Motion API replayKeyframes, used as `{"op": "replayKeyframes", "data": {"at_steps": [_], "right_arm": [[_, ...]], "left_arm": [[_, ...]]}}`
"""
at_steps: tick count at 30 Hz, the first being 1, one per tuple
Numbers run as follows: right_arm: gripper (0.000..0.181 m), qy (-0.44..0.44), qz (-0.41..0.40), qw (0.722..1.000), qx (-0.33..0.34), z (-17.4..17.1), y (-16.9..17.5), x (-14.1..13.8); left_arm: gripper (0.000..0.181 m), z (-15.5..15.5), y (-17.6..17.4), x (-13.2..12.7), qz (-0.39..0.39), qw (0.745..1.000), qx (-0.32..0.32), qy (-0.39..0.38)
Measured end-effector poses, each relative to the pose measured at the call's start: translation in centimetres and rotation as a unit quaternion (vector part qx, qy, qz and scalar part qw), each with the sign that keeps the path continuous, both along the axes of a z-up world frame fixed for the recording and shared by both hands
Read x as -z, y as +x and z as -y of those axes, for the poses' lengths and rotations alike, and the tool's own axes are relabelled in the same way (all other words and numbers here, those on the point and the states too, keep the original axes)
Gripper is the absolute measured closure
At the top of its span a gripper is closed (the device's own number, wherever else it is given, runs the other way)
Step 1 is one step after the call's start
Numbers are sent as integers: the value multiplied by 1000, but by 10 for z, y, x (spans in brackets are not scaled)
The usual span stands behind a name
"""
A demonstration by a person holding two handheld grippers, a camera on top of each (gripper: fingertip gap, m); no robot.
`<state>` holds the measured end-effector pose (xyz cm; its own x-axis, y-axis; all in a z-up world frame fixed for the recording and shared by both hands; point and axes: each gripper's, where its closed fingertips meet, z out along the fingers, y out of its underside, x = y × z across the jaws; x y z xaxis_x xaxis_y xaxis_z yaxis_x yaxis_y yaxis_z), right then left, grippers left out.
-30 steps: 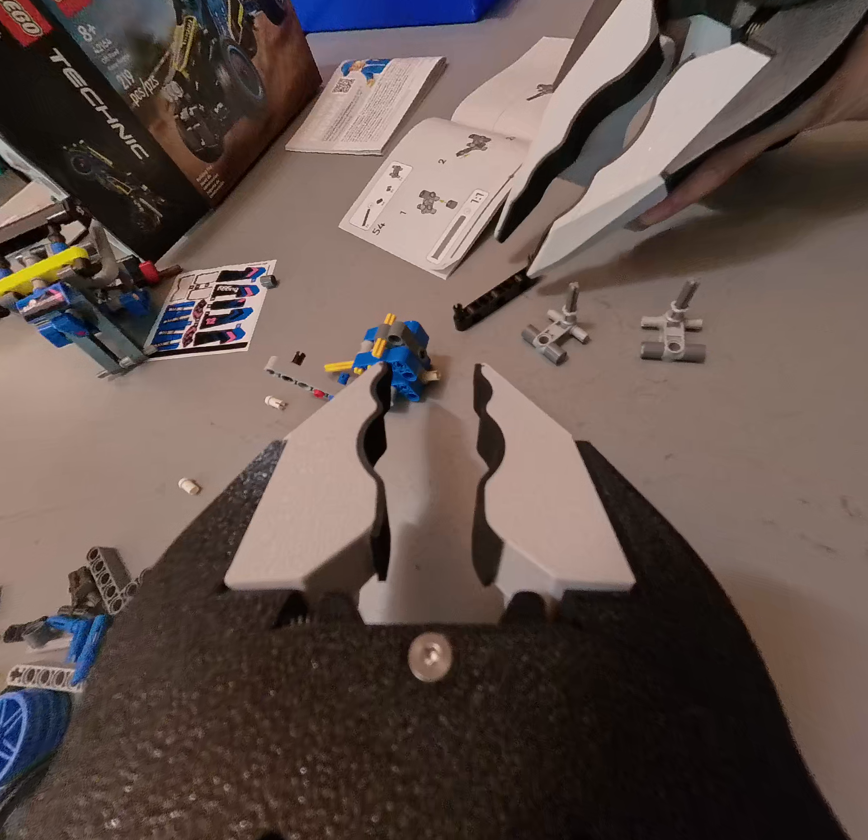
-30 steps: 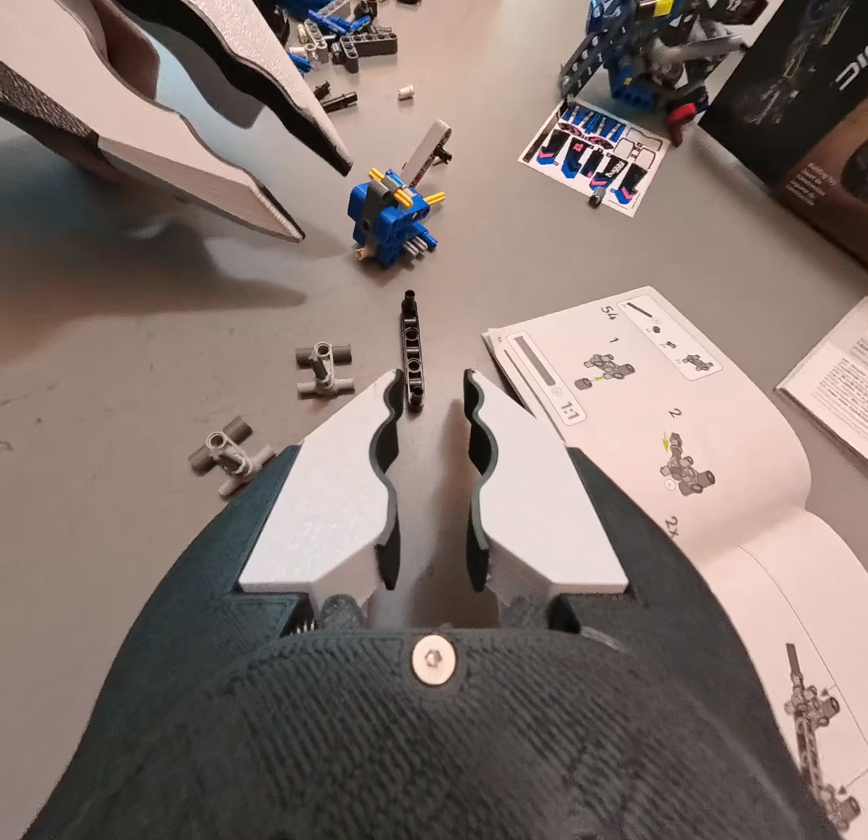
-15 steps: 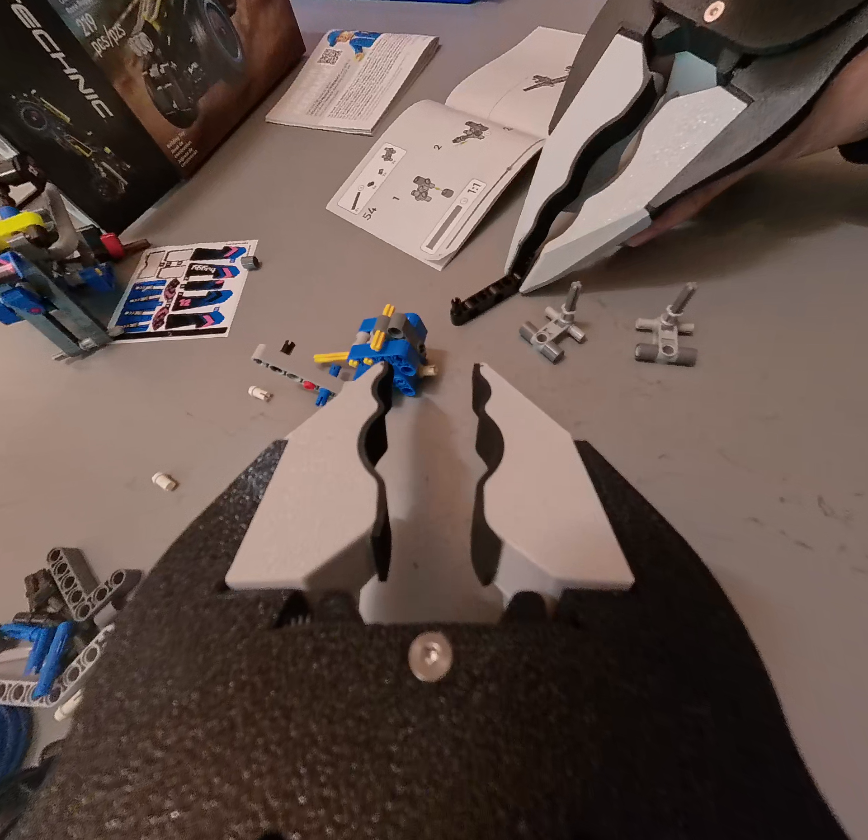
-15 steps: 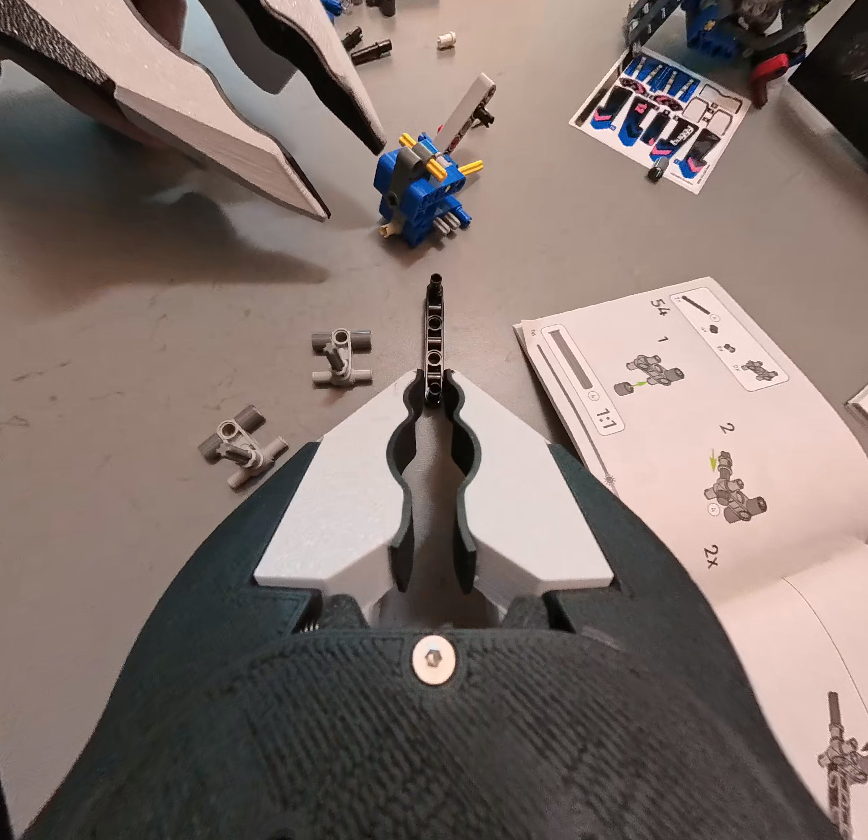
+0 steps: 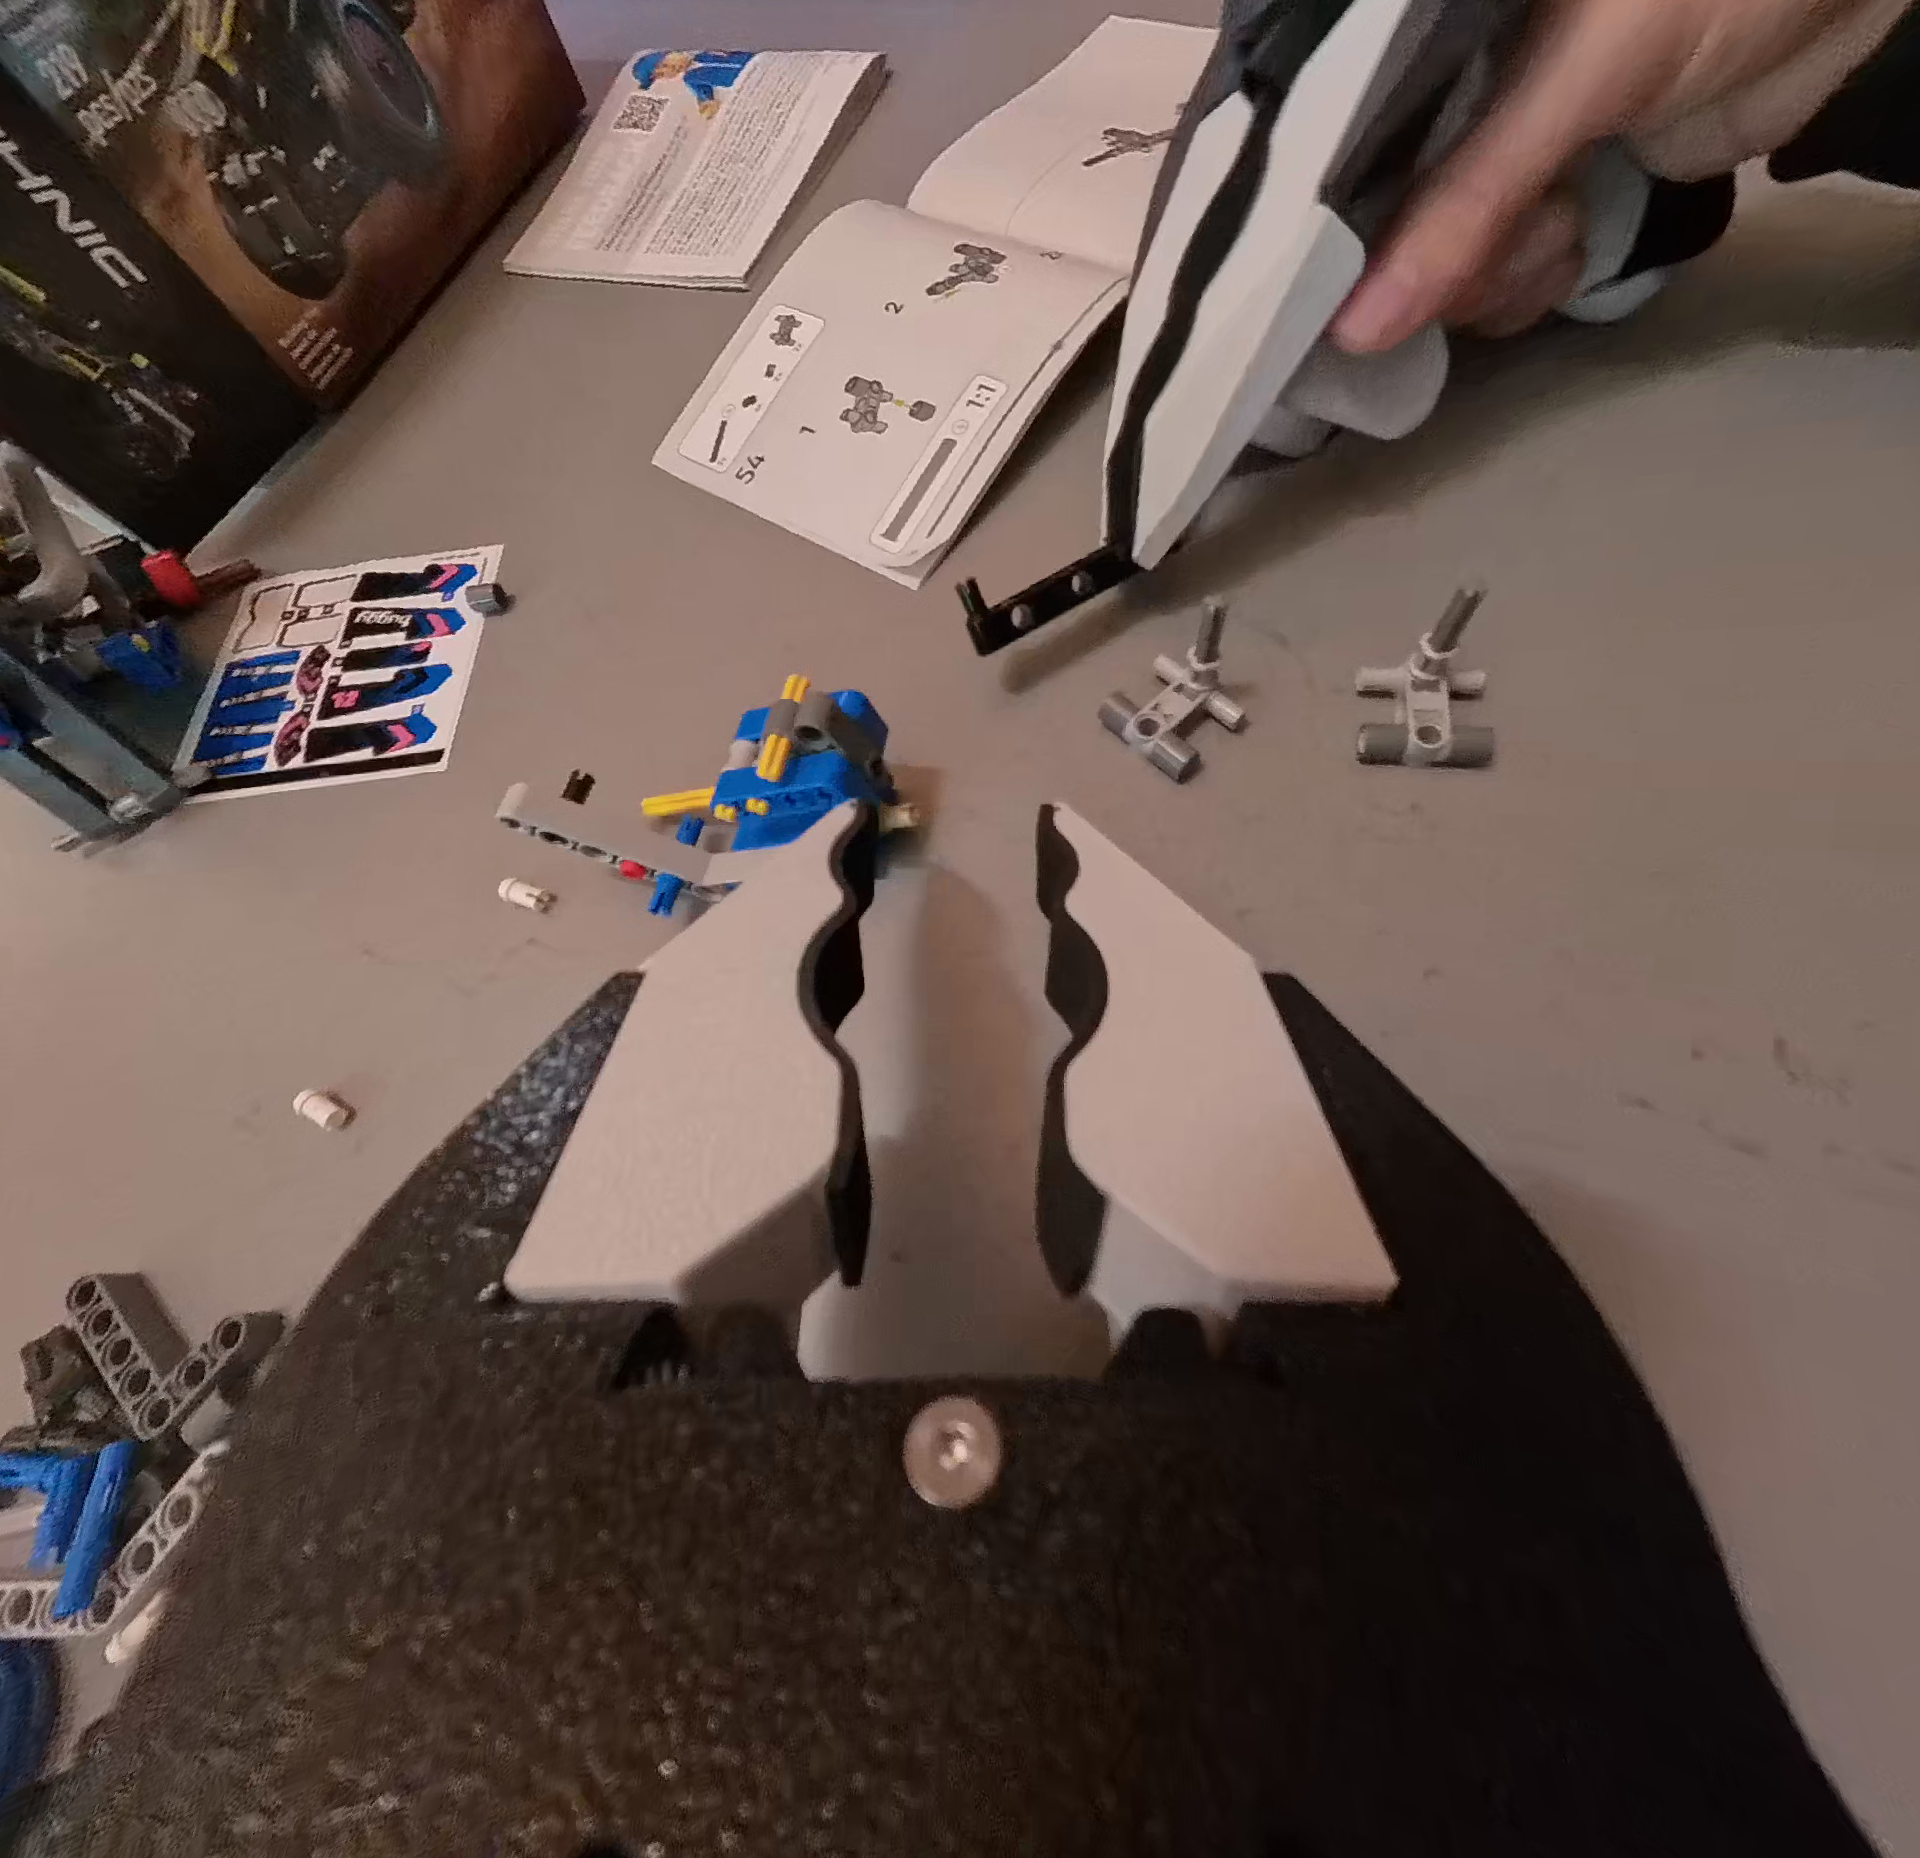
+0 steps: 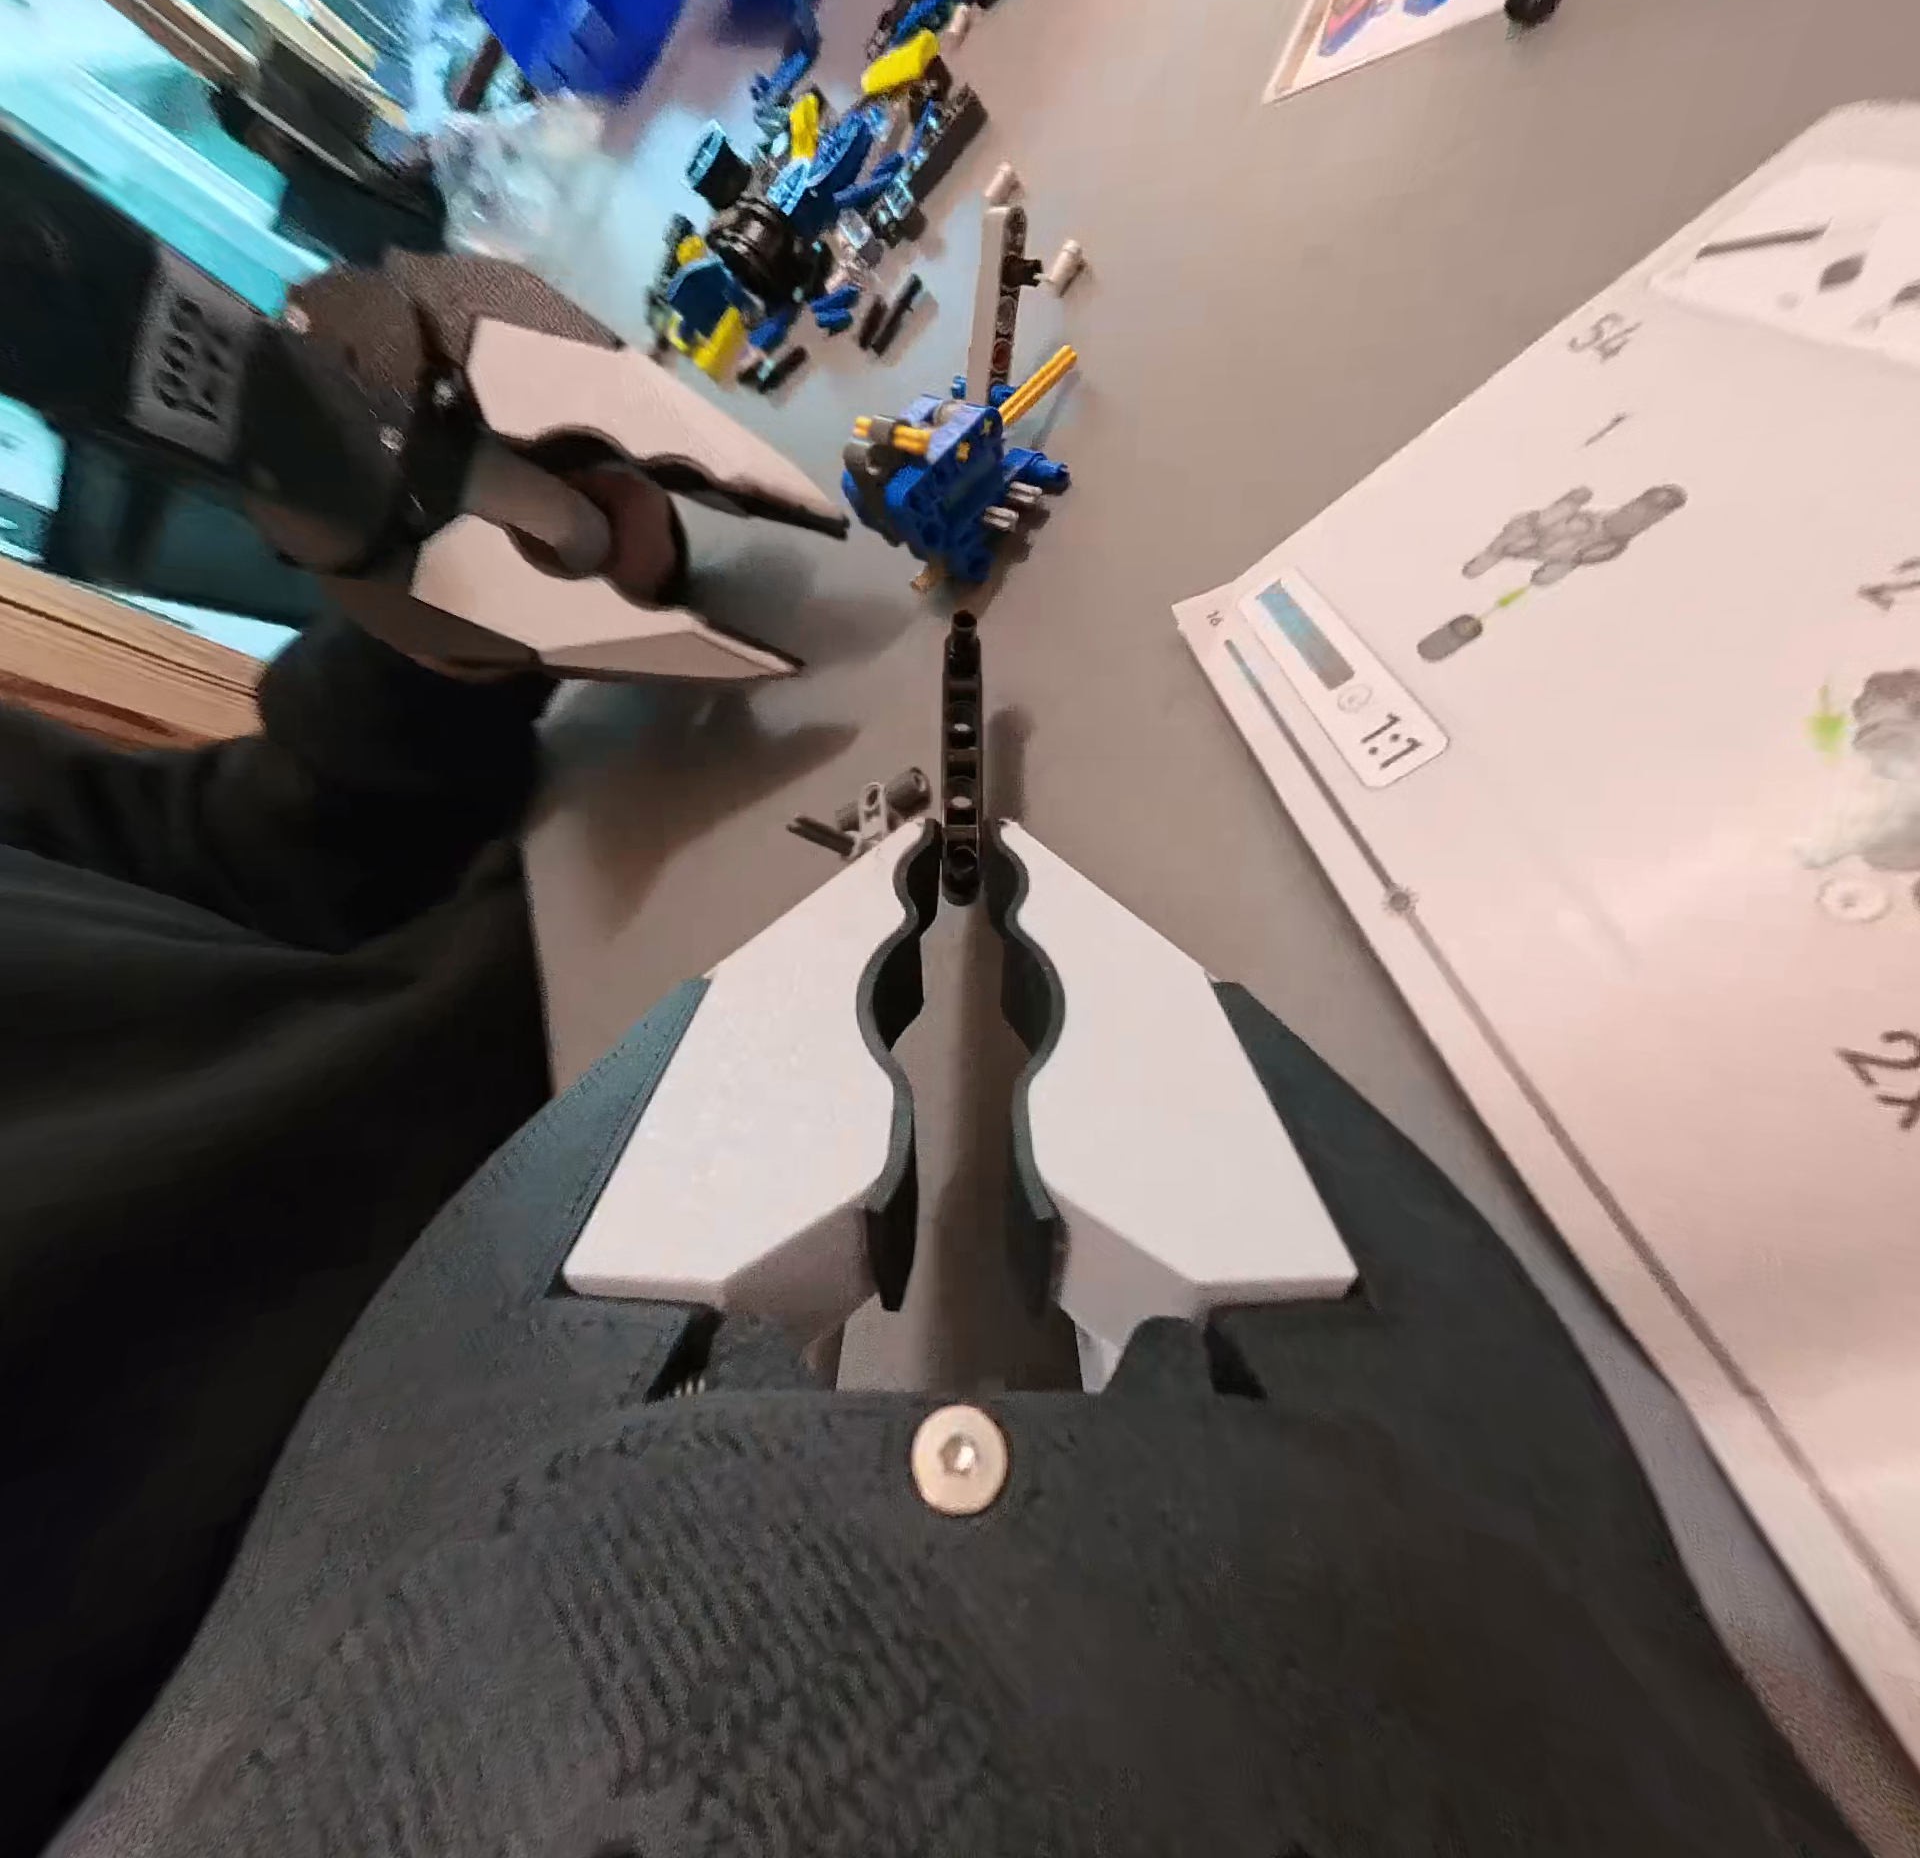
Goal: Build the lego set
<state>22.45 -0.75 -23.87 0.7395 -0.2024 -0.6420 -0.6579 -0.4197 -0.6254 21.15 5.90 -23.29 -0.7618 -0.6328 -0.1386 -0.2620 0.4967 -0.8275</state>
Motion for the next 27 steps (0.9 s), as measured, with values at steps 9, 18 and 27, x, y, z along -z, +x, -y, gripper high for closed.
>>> {"op": "replayKeyframes", "data": {"at_steps": [9, 18, 27], "right_arm": [[161, -7, 12, 1000, 1, 11, -4, -2], [155, -112, 267, 957, 22, 32, -9, -7], [161, -151, 361, 920, 37, 11, -9, 1]], "left_arm": [[157, 11, -8, 1, 32, 998, 44, 31], [162, 17, -7, 1, 47, 996, 51, 46], [162, 18, -5, 3, 38, 997, 50, 46]]}}
